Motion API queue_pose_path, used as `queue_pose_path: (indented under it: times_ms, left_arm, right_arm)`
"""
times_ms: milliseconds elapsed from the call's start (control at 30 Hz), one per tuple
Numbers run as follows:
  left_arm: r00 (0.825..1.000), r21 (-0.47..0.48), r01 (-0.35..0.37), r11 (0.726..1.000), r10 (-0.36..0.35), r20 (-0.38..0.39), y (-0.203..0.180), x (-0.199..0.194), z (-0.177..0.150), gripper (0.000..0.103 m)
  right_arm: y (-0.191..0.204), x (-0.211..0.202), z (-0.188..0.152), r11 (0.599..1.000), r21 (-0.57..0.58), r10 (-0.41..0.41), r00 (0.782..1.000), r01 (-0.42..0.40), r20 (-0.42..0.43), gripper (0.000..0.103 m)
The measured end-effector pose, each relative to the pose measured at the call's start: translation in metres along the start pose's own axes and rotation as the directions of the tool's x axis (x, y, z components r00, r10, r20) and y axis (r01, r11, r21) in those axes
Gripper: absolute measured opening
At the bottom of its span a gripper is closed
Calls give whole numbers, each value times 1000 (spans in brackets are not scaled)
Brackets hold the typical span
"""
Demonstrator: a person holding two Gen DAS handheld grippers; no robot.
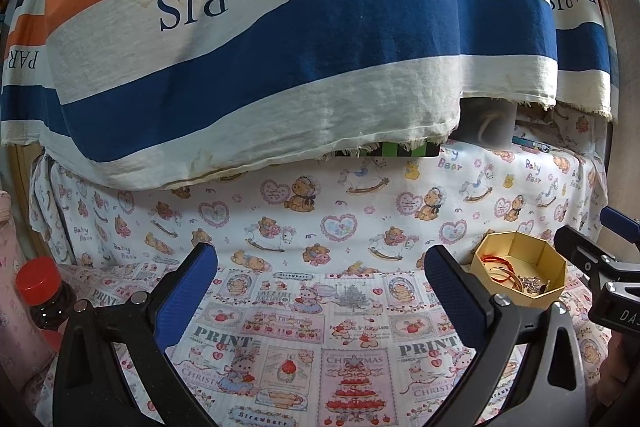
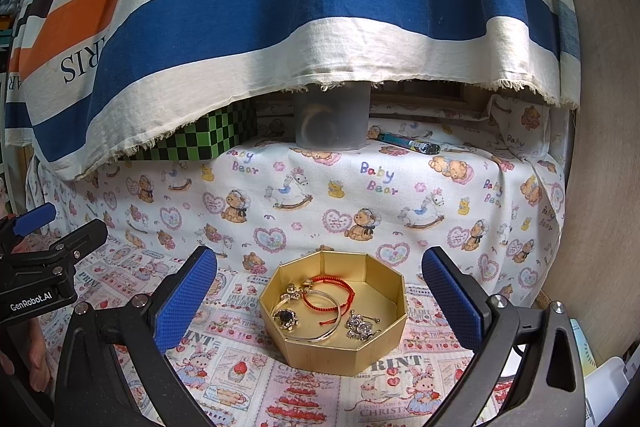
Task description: Organize jewelry
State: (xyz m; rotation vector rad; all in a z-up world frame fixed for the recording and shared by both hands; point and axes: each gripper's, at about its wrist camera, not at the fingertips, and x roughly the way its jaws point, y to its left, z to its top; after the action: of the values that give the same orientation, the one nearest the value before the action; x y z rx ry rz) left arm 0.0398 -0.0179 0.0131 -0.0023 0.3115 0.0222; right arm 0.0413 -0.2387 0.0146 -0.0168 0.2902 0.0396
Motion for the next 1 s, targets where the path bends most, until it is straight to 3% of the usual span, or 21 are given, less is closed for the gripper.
queue_pose_path:
  times_ms: [1000]
  left_arm:
    - [1000, 1, 4, 1000, -4, -6, 1, 2, 0, 103]
  right_arm:
    - [-1, 1, 0, 1000, 0, 3, 1000, -3, -4, 103]
